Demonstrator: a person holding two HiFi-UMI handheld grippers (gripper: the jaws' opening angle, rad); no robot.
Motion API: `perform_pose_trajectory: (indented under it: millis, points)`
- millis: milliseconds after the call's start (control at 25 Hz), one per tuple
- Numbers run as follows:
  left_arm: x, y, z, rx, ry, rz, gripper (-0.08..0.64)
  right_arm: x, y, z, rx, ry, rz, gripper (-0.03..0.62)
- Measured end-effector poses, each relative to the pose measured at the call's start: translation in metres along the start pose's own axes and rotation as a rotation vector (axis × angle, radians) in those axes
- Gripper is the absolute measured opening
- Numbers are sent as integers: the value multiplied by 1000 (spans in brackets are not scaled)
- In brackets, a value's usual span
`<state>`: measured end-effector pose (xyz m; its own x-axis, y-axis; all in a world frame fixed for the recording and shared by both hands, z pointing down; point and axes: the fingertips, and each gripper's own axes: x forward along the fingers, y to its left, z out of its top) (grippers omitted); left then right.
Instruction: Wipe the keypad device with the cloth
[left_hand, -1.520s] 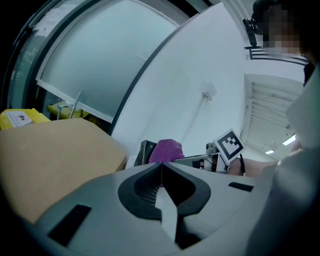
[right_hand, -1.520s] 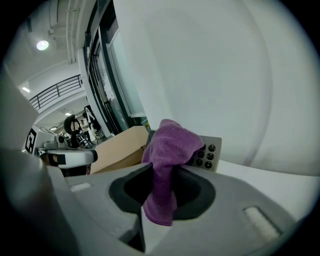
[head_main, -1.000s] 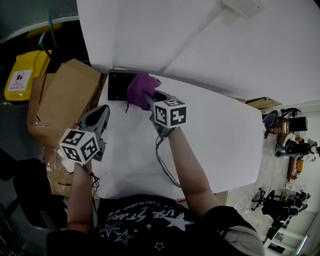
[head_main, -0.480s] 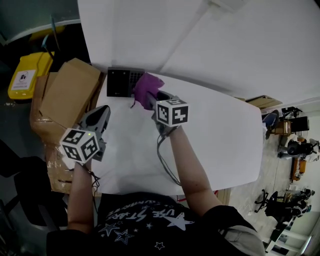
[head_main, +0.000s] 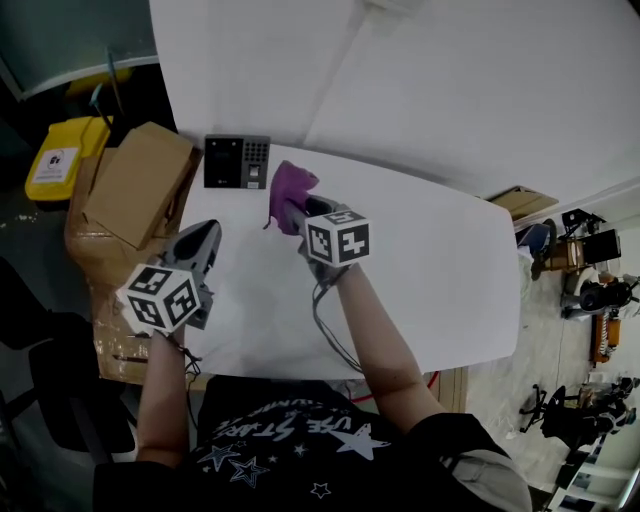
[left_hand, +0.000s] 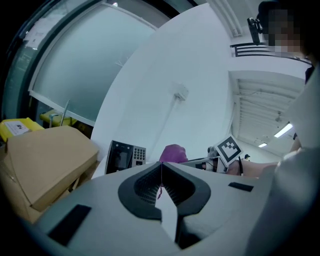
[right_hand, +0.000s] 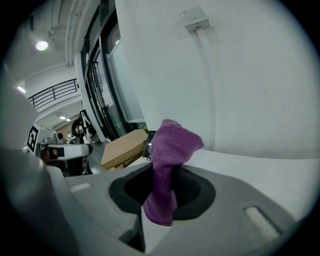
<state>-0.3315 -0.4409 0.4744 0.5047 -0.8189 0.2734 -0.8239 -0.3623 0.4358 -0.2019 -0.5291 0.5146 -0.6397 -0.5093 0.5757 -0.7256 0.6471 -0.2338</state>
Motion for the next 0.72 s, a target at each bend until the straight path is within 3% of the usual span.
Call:
perform_pose_trajectory:
  millis: [720]
  points:
    - [-34,-133,-43,71,-17,15,9,-127,36,-62,-80,-34,108,97]
